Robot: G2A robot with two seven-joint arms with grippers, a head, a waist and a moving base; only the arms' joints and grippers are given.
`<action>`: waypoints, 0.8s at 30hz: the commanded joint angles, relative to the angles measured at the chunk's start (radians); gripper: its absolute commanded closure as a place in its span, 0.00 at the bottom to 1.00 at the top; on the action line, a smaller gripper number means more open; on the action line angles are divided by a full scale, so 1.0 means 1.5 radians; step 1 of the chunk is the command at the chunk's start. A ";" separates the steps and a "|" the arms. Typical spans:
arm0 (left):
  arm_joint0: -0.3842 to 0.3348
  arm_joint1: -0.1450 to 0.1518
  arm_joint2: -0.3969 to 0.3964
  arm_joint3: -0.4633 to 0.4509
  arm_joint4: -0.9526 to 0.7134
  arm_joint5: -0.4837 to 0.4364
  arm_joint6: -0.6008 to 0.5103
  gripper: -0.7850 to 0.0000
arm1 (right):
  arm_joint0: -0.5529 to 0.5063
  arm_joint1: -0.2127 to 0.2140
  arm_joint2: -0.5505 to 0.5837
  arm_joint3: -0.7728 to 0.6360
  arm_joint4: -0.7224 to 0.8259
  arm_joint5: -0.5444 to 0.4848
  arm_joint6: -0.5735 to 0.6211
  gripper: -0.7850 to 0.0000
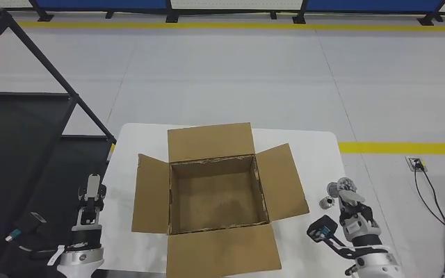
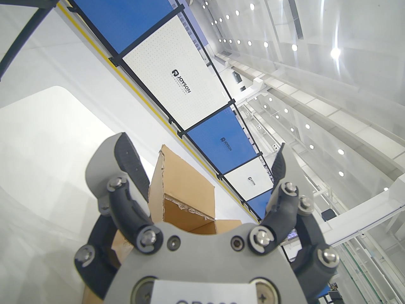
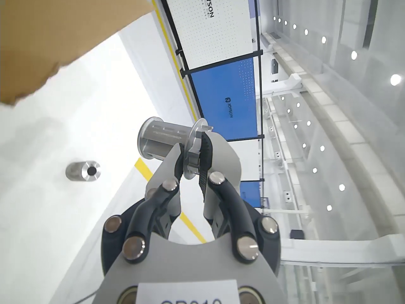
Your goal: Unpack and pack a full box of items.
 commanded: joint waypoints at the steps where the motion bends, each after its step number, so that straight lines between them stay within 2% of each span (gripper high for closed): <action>1: 0.000 0.000 0.000 0.000 0.000 0.000 0.000 0.00 | -0.020 0.002 0.006 0.012 -0.049 0.008 -0.021 1.00; 6: 0.000 0.000 0.000 0.000 0.000 0.000 0.000 0.00 | -0.041 0.010 0.034 0.053 -0.098 -0.010 -0.097 1.00; 10: 0.000 0.000 0.000 0.000 0.000 0.000 0.000 0.00 | -0.025 0.014 0.042 0.104 -0.109 -0.026 -0.149 1.00; 18: 0.000 0.000 0.000 0.000 0.000 0.000 0.000 0.00 | 0.028 0.020 0.019 0.184 -0.160 -0.088 -0.168 1.00; 24: 0.000 0.000 0.000 0.000 0.000 0.000 0.000 0.00 | 0.036 0.021 0.010 0.218 -0.165 -0.089 -0.173 1.00</action>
